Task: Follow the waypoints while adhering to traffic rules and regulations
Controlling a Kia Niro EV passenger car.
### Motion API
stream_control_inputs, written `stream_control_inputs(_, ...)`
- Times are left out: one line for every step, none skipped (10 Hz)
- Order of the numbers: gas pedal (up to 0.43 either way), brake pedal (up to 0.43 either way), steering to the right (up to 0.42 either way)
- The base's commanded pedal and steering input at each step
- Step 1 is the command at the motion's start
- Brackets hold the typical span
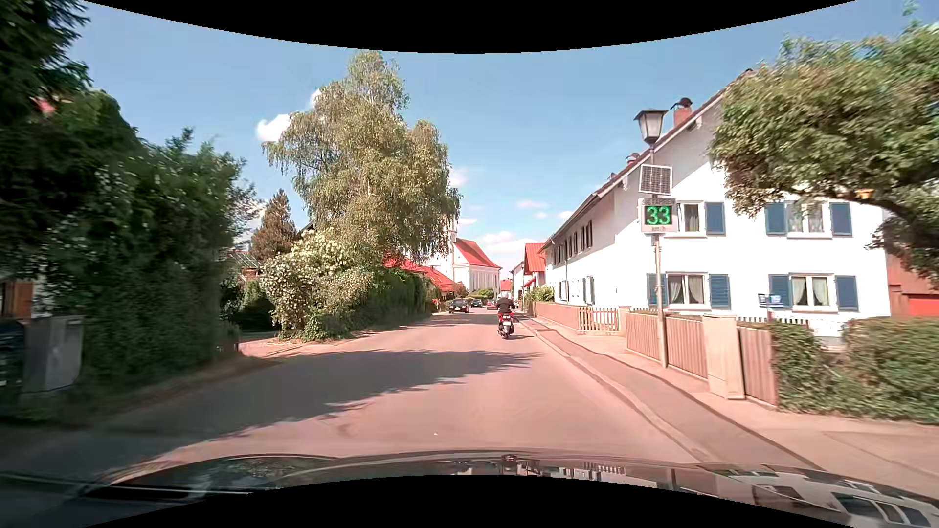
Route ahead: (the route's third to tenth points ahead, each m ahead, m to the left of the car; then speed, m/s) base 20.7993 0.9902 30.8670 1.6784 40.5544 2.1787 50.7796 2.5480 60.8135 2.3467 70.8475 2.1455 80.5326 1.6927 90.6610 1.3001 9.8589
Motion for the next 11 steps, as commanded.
stream_control_inputs(0.220,0.012,-0.002)
stream_control_inputs(0.220,0.012,-0.003)
stream_control_inputs(0.169,0.012,-0.003)
stream_control_inputs(0.157,0.012,-0.003)
stream_control_inputs(0.157,0.012,-0.003)
stream_control_inputs(0.157,0.012,-0.003)
stream_control_inputs(0.157,0.012,-0.003)
stream_control_inputs(0.157,0.012,-0.003)
stream_control_inputs(0.157,0.012,-0.003)
stream_control_inputs(0.157,0.012,-0.003)
stream_control_inputs(0.157,0.012,-0.002)
